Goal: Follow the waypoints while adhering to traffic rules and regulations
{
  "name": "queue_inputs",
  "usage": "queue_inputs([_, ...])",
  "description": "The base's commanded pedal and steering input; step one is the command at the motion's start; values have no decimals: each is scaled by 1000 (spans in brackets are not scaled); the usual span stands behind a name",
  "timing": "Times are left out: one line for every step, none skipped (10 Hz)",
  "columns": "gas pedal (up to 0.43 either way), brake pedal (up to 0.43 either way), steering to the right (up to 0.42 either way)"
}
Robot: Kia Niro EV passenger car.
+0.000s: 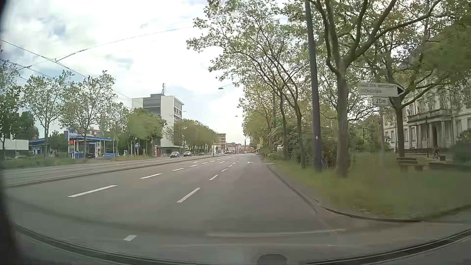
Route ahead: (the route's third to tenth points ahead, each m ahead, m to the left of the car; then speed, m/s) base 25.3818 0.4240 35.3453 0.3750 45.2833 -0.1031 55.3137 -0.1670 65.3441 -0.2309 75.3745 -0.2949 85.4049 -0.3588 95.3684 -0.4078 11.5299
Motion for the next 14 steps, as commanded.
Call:
queue_inputs([47,30,0])
queue_inputs([47,30,1])
queue_inputs([47,30,1])
queue_inputs([47,30,1])
queue_inputs([47,30,1])
queue_inputs([47,30,1])
queue_inputs([47,37,1])
queue_inputs([47,37,1])
queue_inputs([47,30,1])
queue_inputs([47,37,1])
queue_inputs([47,30,1])
queue_inputs([47,30,1])
queue_inputs([47,30,1])
queue_inputs([47,30,1])
